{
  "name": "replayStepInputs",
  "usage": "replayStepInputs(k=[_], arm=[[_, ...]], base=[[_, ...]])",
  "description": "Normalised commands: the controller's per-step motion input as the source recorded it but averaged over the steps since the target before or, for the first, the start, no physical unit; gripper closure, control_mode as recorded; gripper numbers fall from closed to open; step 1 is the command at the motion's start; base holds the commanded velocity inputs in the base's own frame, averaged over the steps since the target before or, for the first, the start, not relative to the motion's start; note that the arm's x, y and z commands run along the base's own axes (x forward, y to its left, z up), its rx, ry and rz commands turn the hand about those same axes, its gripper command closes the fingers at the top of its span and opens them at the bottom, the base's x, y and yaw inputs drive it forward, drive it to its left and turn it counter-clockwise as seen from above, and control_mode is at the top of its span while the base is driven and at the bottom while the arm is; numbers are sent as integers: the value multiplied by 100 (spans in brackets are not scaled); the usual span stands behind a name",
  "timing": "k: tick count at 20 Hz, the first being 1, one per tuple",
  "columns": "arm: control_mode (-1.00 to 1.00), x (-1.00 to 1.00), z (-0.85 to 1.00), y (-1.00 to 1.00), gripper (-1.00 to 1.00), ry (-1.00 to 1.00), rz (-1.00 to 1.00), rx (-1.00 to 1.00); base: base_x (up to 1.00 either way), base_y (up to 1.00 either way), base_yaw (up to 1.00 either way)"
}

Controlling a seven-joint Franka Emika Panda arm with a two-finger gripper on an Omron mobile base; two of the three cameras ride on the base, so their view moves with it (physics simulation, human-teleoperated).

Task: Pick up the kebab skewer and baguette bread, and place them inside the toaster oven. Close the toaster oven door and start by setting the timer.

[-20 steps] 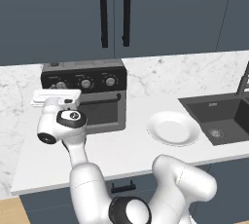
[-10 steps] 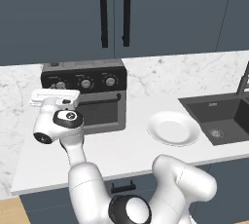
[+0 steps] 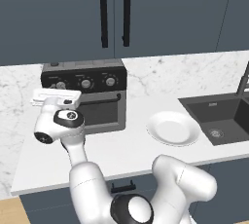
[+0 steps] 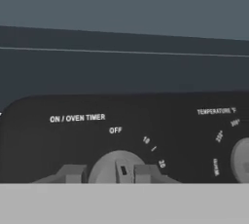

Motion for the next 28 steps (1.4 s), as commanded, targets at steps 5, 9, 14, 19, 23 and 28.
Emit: replayStepInputs(k=[5, 9, 14, 19, 23, 28], arm=[[-100, 3, -11, -26, 100, 0, 0, 17], [-100, 3, -8, -20, 100, 0, -1, 21], [-100, 3, -6, -17, 100, 0, -1, 23], [-100, 10, -3, -11, 100, 0, -2, 26], [-100, 16, -1, -10, 100, 0, -2, 26], [-100, 14, 0, -13, 100, -1, -1, 28]], base=[[0, 0, 0], [0, 0, 0], [0, 0, 0], [0, 0, 0], [0, 0, 0], [0, 0, 0]])
